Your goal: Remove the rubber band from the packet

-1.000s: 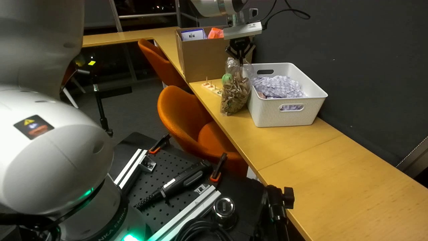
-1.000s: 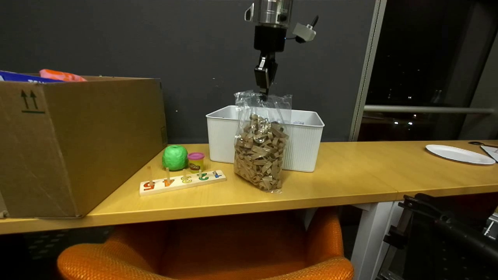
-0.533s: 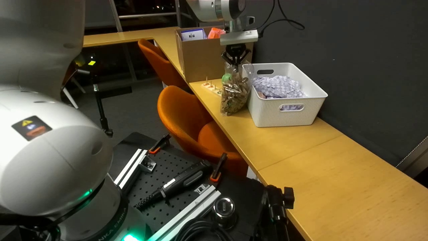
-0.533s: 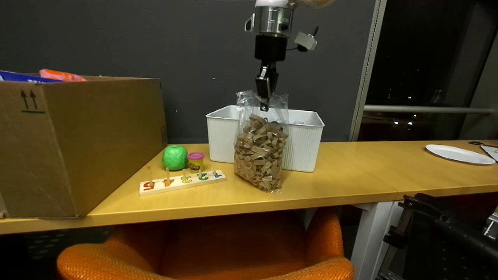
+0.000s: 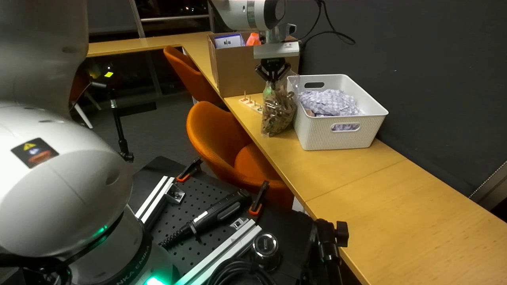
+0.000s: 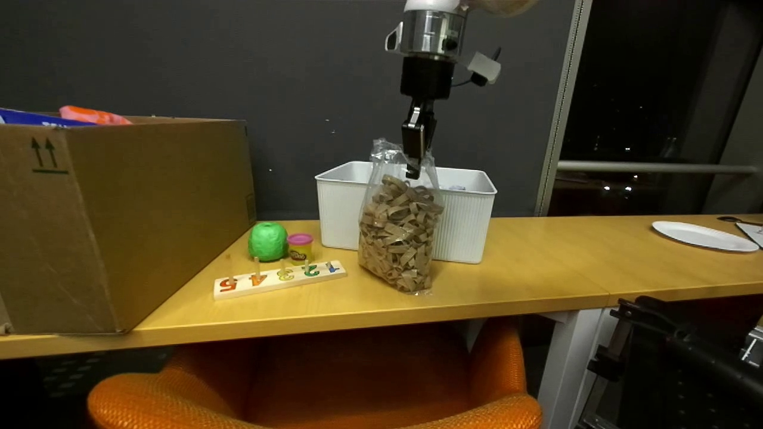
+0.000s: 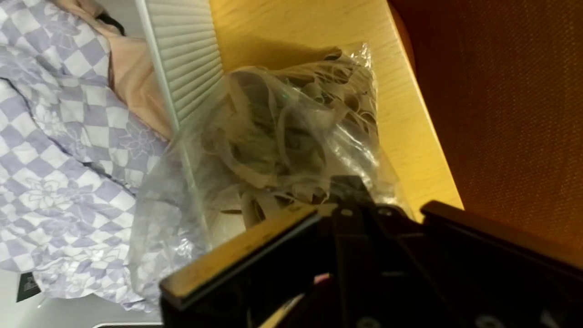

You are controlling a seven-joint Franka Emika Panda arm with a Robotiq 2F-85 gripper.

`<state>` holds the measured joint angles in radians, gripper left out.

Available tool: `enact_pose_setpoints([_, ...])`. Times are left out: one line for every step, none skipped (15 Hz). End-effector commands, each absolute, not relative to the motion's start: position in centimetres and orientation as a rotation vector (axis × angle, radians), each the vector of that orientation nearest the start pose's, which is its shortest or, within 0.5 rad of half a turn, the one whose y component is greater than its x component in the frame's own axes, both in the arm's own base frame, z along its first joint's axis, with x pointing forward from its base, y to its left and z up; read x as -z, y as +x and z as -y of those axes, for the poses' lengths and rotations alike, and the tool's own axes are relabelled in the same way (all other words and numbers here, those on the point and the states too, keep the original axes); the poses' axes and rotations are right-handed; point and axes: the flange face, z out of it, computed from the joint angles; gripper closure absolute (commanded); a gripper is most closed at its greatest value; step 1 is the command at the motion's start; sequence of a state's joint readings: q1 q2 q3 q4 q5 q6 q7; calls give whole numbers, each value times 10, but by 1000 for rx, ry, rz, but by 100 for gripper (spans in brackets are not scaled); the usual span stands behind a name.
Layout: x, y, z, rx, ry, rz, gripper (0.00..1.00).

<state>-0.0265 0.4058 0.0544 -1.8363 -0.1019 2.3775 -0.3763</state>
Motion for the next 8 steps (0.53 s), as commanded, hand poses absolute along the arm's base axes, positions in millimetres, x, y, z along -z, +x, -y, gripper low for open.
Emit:
enact_pose_setpoints([-350,644,6,359,-3145,729,100])
enact_pose_setpoints([-357,646,12,411,-3149,721,100])
enact_pose_setpoints([-362,648,16,448,-3145,720,100])
enact_pose_setpoints([-365,651,20,485,-3141,721,100])
enact_pose_setpoints([-367,653,22,516,-3140,720,100])
enact_pose_setpoints([-368,656,24,536,-3139,714,100])
enact_pose_setpoints([-366,660,25,547,-3135,710,100])
enact_pose_setpoints([-362,663,25,534,-3127,703,100])
